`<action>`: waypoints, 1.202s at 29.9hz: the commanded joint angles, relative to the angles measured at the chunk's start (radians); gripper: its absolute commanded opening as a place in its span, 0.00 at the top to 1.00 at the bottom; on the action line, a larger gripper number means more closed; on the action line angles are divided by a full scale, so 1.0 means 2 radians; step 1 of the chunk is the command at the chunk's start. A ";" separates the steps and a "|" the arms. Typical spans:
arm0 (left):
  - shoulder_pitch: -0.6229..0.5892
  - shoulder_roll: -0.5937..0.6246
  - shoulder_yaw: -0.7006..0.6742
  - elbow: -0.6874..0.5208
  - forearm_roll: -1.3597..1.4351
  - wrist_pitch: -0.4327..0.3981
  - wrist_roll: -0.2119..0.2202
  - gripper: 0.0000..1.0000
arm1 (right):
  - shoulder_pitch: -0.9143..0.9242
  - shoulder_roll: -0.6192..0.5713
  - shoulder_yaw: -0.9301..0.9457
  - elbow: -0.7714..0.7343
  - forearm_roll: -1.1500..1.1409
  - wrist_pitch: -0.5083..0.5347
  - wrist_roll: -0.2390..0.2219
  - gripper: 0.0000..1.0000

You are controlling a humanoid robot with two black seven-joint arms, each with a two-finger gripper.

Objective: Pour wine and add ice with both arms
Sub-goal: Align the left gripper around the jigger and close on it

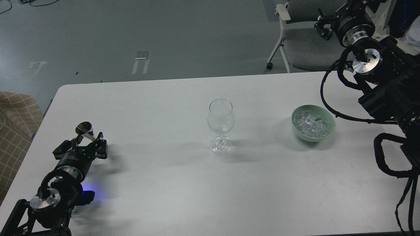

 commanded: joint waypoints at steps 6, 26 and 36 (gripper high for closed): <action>-0.003 0.000 -0.002 0.001 -0.001 -0.001 0.000 0.42 | -0.002 0.000 0.000 0.000 0.000 0.000 0.000 0.00; -0.004 -0.002 0.003 0.027 -0.001 -0.053 0.001 0.57 | 0.000 0.002 -0.001 0.000 0.000 0.000 0.000 0.00; -0.004 -0.002 0.004 0.031 0.000 -0.064 0.000 0.61 | 0.001 0.002 -0.001 0.000 0.000 0.000 0.000 0.00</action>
